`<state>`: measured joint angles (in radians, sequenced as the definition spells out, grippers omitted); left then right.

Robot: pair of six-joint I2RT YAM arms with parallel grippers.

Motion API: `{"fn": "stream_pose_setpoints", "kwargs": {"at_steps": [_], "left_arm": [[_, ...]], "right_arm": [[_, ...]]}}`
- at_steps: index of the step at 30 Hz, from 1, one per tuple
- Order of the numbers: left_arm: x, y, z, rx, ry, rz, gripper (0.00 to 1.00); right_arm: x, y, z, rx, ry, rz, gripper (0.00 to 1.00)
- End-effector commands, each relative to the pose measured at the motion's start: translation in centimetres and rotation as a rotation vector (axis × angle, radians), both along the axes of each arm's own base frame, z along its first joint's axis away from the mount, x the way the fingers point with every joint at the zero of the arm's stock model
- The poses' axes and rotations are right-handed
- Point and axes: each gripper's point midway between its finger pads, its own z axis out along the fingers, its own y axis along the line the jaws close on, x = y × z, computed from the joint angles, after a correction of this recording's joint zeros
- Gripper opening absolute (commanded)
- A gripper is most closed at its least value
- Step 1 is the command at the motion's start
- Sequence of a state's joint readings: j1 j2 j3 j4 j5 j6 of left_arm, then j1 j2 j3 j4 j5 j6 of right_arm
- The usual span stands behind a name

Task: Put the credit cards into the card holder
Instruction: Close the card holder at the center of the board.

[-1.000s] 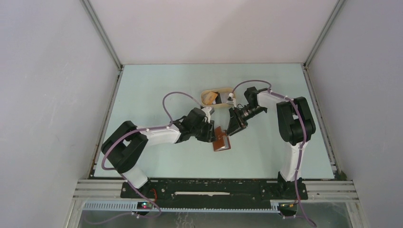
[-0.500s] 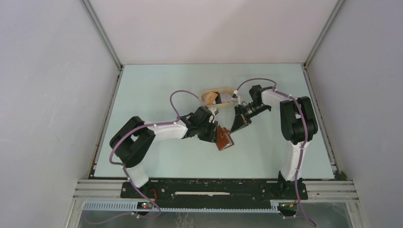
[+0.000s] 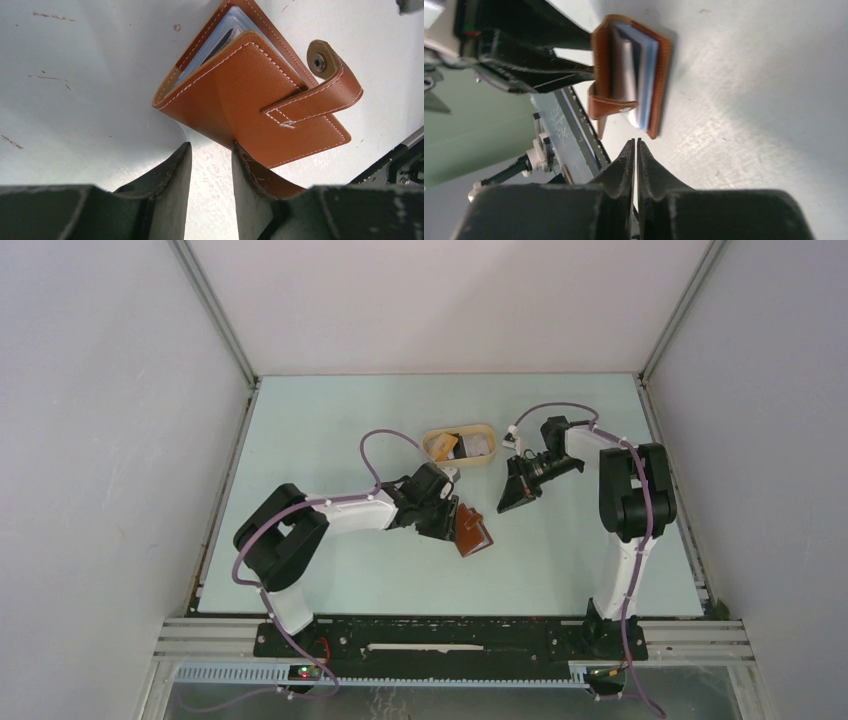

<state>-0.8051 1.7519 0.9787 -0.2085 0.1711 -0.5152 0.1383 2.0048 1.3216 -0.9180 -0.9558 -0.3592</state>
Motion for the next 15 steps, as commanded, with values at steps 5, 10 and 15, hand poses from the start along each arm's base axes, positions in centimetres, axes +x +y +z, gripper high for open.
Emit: {"fn": "stream_pose_setpoints", "kwargs": {"at_steps": [5, 10, 15], "left_arm": [[1.4, -1.4, 3.1, -0.047, -0.054, 0.013, 0.41], [1.6, -1.9, 3.7, -0.068, -0.049, 0.016, 0.41], [1.6, -2.3, 3.2, -0.079, -0.021, 0.019, 0.41]], "right_arm": [[-2.8, 4.5, 8.5, 0.357, -0.124, 0.148, 0.25], [-4.5, 7.0, 7.9, 0.329, -0.092, 0.219, 0.25], [-3.6, 7.8, 3.8, 0.125, -0.091, 0.176, 0.24]]}}
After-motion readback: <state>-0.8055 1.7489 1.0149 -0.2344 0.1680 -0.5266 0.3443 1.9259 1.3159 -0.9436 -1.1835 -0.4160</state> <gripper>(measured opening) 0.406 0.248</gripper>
